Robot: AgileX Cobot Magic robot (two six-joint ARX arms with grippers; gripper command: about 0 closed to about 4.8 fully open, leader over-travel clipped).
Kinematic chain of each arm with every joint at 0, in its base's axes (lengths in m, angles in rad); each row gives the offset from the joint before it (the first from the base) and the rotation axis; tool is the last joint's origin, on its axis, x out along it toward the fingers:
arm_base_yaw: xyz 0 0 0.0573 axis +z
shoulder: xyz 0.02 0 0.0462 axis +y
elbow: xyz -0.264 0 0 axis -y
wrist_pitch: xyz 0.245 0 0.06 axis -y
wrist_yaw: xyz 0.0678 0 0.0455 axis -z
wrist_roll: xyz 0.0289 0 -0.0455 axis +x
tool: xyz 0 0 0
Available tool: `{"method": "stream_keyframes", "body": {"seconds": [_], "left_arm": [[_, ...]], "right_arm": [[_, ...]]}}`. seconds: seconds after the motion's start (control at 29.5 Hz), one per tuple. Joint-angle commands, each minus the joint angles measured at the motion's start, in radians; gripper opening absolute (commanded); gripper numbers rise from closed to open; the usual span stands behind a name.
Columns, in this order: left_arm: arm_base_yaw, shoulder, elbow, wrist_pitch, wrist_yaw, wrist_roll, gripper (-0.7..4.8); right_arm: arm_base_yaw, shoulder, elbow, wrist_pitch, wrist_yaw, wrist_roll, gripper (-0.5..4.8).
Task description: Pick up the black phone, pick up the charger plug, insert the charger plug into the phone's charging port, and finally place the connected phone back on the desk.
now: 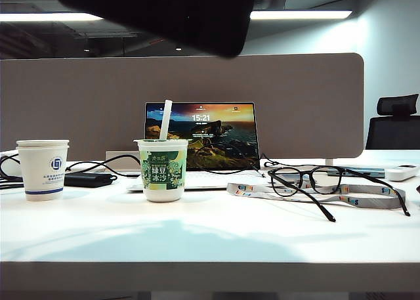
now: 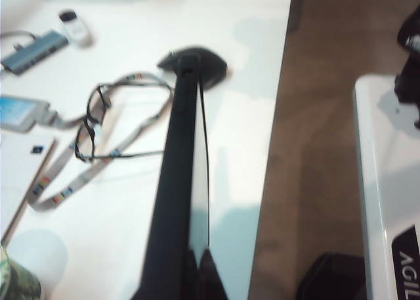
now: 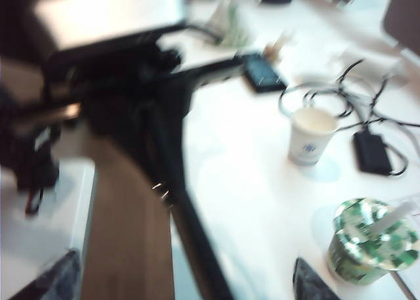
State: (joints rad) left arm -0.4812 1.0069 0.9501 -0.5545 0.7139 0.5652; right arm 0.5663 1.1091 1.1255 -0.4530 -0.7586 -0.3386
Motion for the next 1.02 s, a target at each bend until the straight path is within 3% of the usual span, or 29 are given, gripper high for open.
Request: {"method": "stream_keyframes", "body": {"seconds": [0.03, 0.41, 0.71, 1.02], "left_arm": [[-0.002, -0.005, 0.008, 0.01, -0.004, 0.031, -0.06], [-0.015, -0.003, 0.008, -0.038, -0.014, 0.08, -0.07], [-0.034, -0.002, 0.008, -0.115, -0.044, 0.162, -0.07], [-0.048, -0.002, 0.008, -0.117, -0.066, 0.168, -0.06]], "right_arm": [[0.047, 0.007, 0.005, -0.054, 0.08, -0.103, 4.15], [0.169, 0.109, 0.005, -0.055, 0.158, -0.141, 4.15], [0.182, 0.175, 0.005, -0.046, 0.161, -0.154, 4.15], [0.182, 0.222, 0.005, -0.056, 0.162, -0.164, 4.14]]}}
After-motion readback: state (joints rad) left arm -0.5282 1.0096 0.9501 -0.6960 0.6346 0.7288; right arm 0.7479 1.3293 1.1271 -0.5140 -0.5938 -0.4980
